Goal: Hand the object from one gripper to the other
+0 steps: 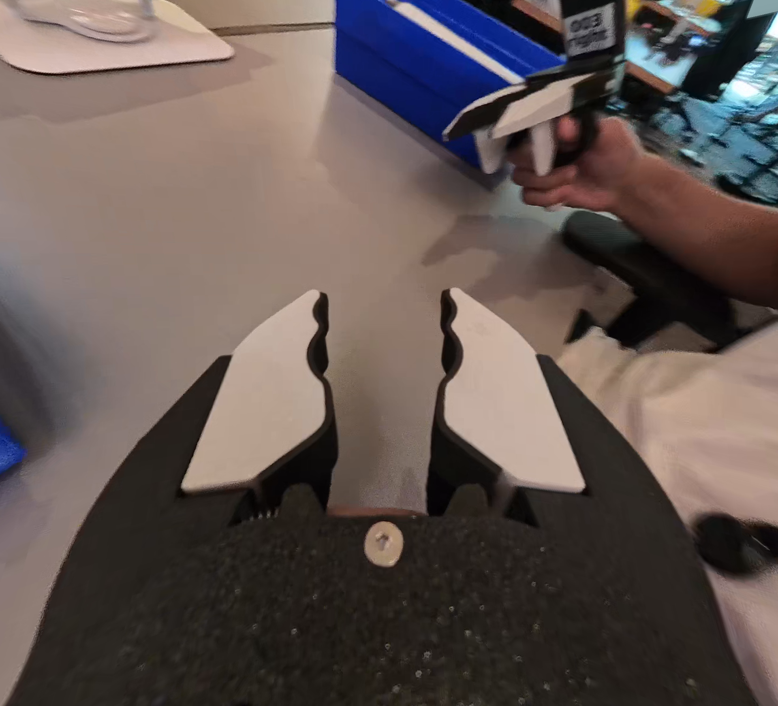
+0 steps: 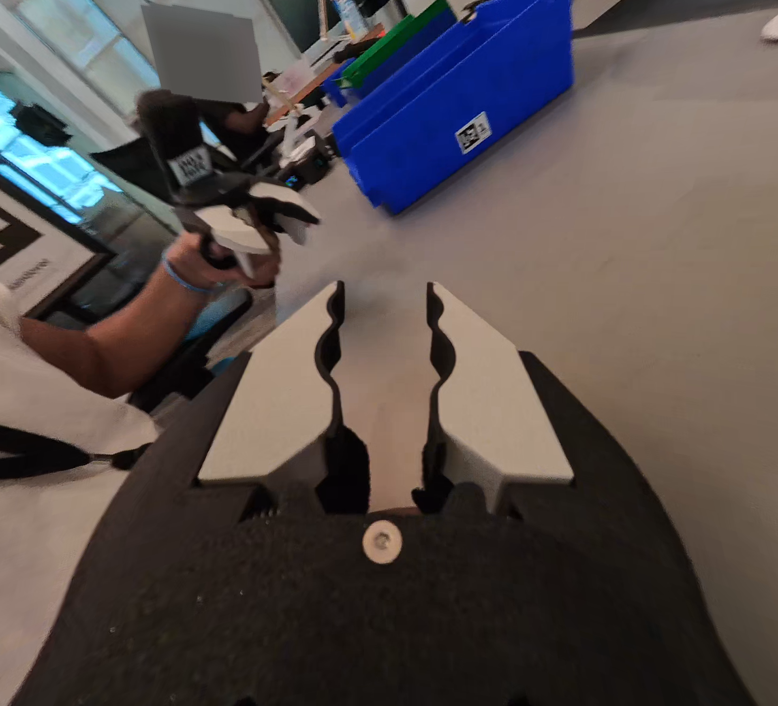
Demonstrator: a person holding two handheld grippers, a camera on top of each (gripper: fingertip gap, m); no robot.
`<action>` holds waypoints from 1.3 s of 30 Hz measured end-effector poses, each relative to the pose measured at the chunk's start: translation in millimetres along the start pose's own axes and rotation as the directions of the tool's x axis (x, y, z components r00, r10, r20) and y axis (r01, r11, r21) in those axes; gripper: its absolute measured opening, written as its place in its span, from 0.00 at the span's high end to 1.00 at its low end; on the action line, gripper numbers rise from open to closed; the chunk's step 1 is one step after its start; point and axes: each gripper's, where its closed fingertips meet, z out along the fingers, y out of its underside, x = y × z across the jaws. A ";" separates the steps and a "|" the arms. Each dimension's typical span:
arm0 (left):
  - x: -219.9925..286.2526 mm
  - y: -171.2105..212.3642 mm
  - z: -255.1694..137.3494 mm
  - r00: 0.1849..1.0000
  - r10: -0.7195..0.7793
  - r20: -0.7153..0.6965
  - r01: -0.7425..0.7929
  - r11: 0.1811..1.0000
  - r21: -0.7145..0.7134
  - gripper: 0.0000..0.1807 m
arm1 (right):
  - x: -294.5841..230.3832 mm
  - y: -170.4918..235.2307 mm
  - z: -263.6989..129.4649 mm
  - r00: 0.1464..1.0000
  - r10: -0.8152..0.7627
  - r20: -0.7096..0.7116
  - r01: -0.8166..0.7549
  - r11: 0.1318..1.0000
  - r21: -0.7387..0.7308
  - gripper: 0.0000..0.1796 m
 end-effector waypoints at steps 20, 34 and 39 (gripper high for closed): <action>-326.8 39.4 -117.4 0.353 0.137 0.926 0.603 0.723 -0.337 0.65 | -22.0 5.6 35.1 0.983 0.057 0.174 -0.075 0.992 0.098 0.78; -309.3 23.3 -79.9 0.565 -0.191 0.803 0.533 0.827 -0.178 0.90 | -28.6 19.9 44.3 0.972 0.058 0.228 -0.058 0.998 -0.009 0.78; -313.6 23.1 -90.4 0.548 -0.265 0.793 0.570 0.813 -0.122 0.69 | -31.2 24.0 45.7 0.969 0.060 0.238 -0.053 0.998 -0.035 0.78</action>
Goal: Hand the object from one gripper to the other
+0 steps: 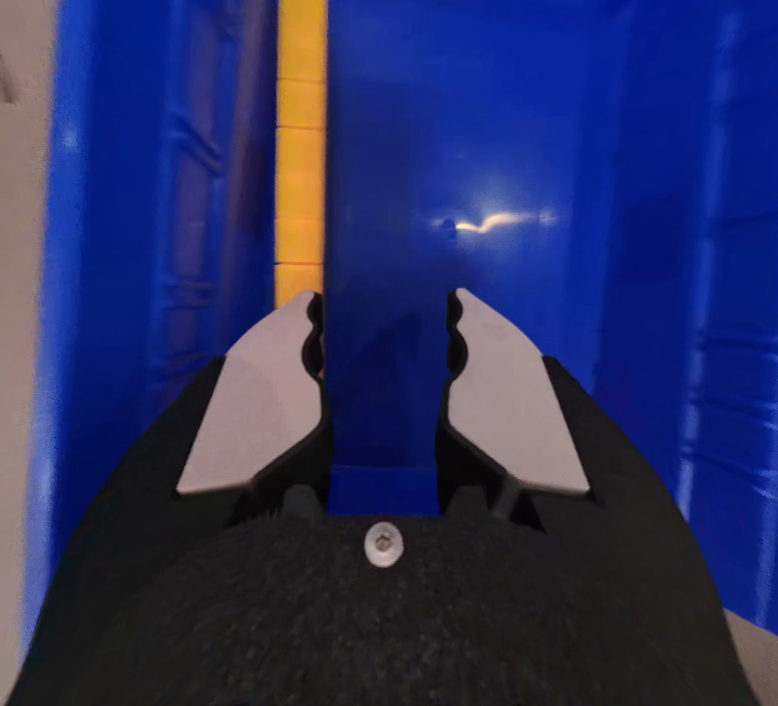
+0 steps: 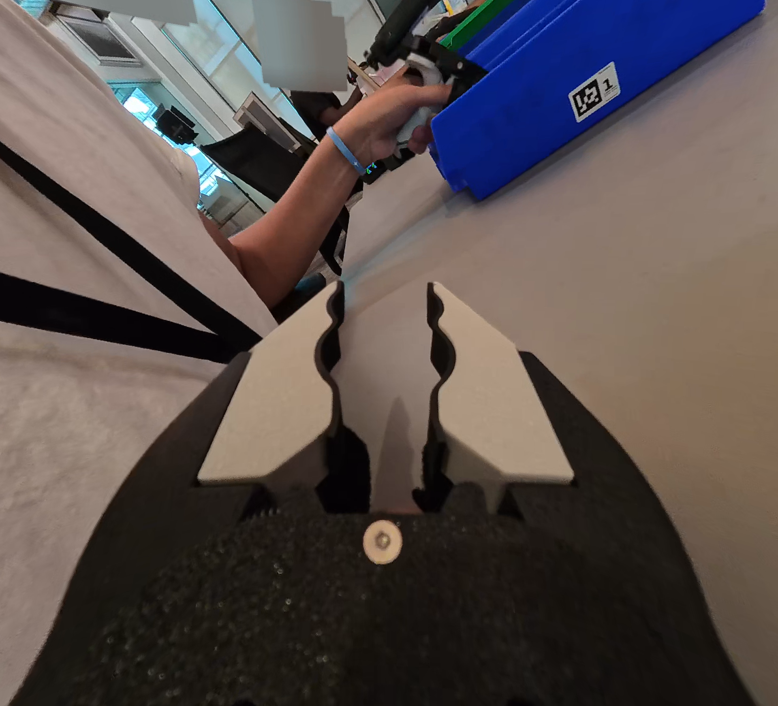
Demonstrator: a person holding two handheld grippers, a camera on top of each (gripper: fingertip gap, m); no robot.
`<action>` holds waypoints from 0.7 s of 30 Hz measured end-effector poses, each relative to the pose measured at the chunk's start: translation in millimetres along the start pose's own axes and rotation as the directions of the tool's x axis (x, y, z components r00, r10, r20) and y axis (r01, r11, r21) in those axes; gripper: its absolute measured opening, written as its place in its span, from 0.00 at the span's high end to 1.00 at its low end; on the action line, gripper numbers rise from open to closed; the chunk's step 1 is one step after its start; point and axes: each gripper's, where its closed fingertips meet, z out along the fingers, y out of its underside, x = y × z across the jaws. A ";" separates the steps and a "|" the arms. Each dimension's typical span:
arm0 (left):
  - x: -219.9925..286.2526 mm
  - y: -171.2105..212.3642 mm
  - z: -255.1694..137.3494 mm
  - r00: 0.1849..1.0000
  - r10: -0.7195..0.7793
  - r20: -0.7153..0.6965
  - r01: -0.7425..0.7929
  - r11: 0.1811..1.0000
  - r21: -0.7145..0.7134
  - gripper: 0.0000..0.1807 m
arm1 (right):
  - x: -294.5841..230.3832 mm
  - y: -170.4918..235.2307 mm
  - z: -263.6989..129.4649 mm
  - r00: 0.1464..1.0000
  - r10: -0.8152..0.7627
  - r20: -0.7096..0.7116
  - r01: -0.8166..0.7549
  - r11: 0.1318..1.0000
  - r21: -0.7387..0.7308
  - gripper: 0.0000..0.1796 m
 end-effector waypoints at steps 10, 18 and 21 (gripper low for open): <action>-33.5 19.6 7.6 0.936 0.178 0.305 -0.130 0.977 -0.171 0.77 | -3.2 7.1 3.6 1.000 -0.011 0.007 0.011 0.999 -0.043 0.78; -9.7 17.1 9.5 0.987 0.108 0.115 -0.093 0.987 -0.131 0.75 | -7.1 11.0 5.8 1.000 0.002 0.028 0.000 0.998 -0.065 0.78; -10.9 20.8 15.1 0.986 0.115 0.125 -0.095 0.984 -0.153 0.71 | -7.3 12.8 6.1 1.000 0.002 0.028 0.000 0.997 -0.075 0.78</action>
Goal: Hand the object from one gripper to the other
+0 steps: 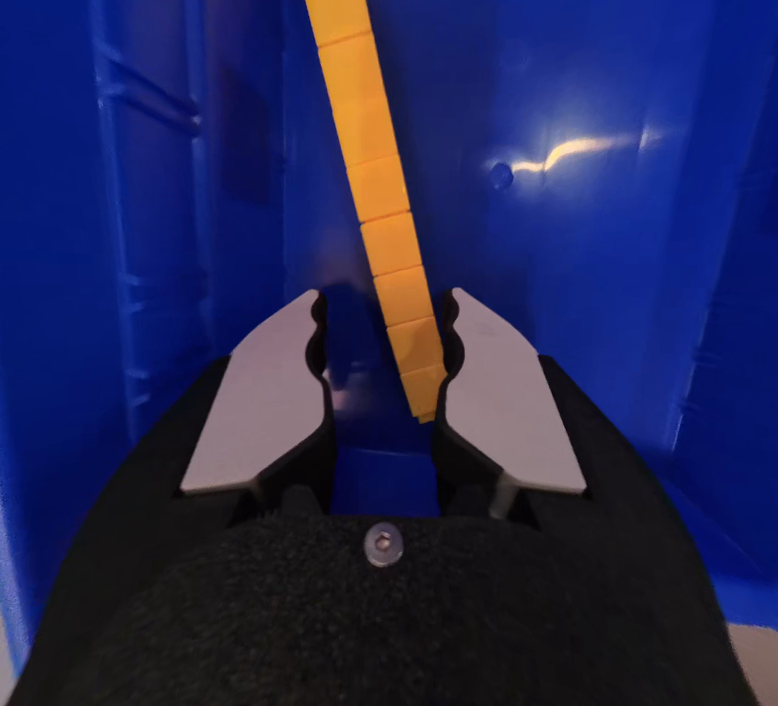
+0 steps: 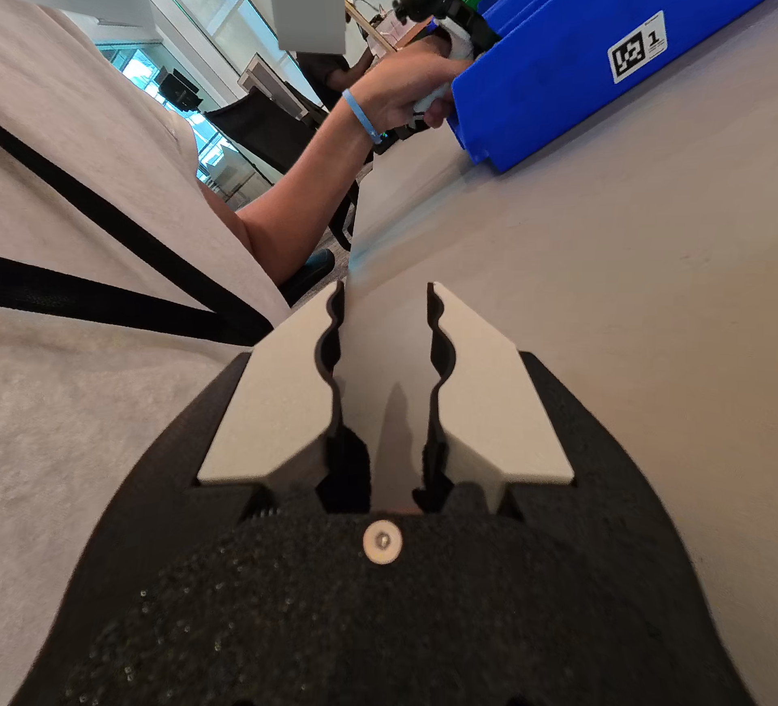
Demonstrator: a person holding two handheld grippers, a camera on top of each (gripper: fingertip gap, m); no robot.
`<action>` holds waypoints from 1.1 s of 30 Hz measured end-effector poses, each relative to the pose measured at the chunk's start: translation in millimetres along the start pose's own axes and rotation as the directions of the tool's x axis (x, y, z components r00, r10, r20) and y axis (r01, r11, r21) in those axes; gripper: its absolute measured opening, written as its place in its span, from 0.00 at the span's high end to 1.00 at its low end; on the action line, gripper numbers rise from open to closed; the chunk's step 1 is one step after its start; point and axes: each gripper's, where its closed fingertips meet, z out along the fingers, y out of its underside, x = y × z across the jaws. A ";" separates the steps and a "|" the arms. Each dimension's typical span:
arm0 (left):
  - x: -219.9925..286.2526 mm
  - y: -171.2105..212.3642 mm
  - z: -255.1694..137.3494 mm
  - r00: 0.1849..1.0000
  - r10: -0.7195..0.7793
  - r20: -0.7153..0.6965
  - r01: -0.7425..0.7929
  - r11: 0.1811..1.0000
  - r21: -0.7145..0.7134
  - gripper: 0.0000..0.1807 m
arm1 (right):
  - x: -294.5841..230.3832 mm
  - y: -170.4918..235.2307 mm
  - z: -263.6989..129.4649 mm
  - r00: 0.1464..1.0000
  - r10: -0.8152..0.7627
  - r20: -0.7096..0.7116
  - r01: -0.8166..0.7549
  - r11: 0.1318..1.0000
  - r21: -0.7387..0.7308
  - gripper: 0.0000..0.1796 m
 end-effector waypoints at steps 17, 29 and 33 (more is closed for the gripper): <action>-6.0 -28.4 -37.1 0.892 0.341 0.299 -0.384 0.918 0.099 0.88 | -10.3 5.0 0.8 1.000 -0.025 0.006 0.025 0.999 -0.024 0.78; 27.1 -65.6 -148.0 0.773 0.311 0.553 -0.563 0.738 0.372 0.88 | -13.5 14.4 -0.9 0.990 -0.123 -0.072 0.119 0.991 -0.053 0.78; 98.9 -67.0 -186.8 0.870 0.333 0.364 -0.493 0.560 0.666 0.88 | 13.3 -18.3 -8.1 0.967 -0.162 -0.194 0.174 0.984 0.046 0.78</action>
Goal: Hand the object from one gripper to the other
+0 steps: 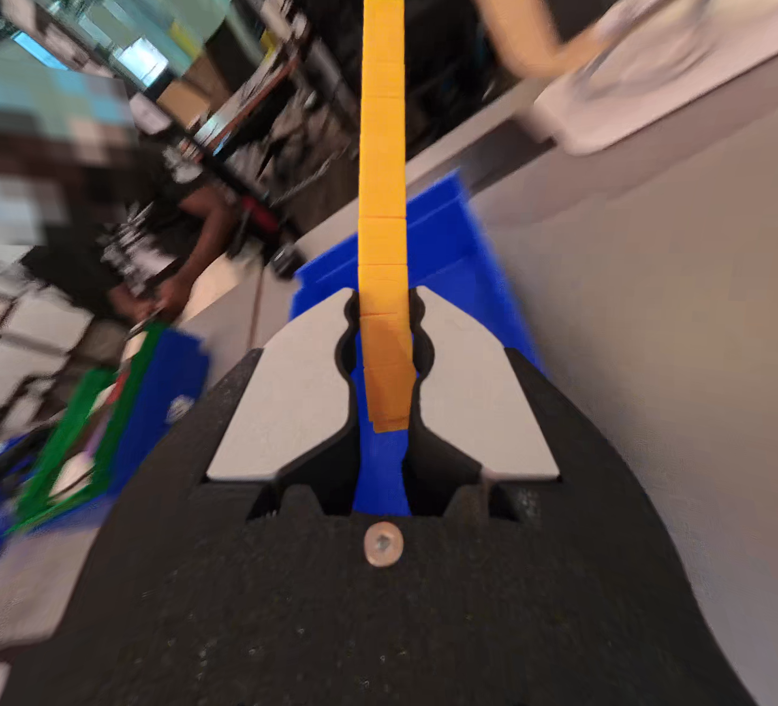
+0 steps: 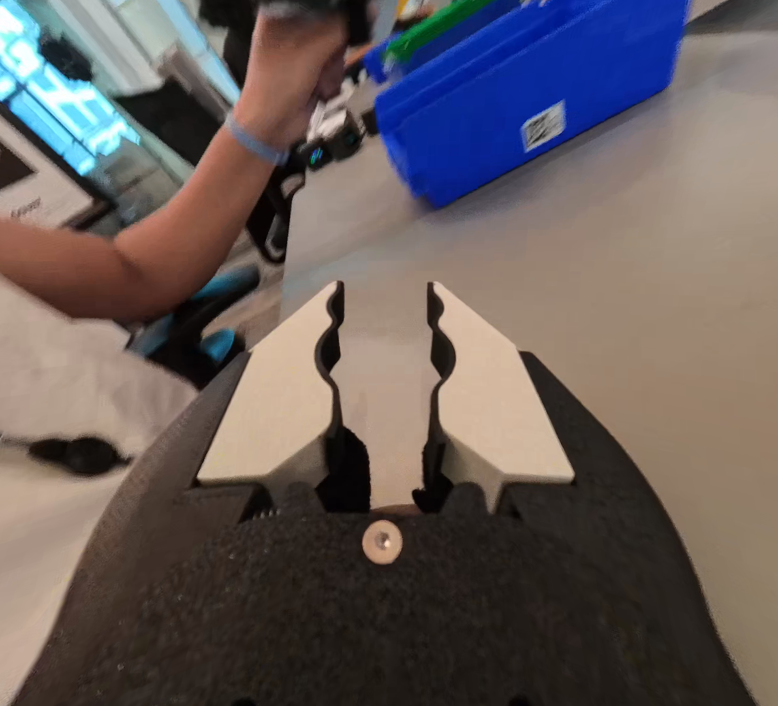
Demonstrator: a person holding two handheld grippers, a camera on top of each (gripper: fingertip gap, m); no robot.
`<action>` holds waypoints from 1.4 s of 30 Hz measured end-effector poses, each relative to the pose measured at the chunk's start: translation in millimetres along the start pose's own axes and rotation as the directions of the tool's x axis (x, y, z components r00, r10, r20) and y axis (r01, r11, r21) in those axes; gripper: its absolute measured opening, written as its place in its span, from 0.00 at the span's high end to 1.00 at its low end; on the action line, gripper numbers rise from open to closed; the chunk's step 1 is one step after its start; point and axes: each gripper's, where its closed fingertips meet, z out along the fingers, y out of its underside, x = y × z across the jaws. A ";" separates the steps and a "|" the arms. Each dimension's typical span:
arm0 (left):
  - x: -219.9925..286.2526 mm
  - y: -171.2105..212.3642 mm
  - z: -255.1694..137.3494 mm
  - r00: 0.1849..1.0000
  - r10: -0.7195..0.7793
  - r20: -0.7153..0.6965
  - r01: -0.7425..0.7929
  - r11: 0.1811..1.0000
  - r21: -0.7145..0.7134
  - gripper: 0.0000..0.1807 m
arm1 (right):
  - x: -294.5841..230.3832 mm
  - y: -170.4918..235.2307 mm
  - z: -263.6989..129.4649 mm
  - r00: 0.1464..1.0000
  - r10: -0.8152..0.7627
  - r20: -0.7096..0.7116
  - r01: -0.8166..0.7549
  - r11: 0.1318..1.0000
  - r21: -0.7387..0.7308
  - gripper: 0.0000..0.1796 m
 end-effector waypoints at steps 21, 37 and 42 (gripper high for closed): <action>210.3 -27.2 -96.3 0.911 0.375 -0.172 -0.254 0.839 0.481 0.88 | -0.1 -68.7 31.5 0.964 0.102 0.244 -0.117 0.992 0.049 0.86; 226.7 -16.7 -87.7 0.867 0.449 -0.216 -0.304 0.820 0.484 0.88 | 6.6 -51.0 28.0 0.971 0.103 0.217 -0.096 0.994 -0.043 0.88; 226.9 -18.0 -78.5 0.896 0.300 -0.328 -0.133 0.885 0.446 0.84 | 32.1 -54.9 25.9 0.999 -0.012 0.041 0.013 0.999 -0.036 0.88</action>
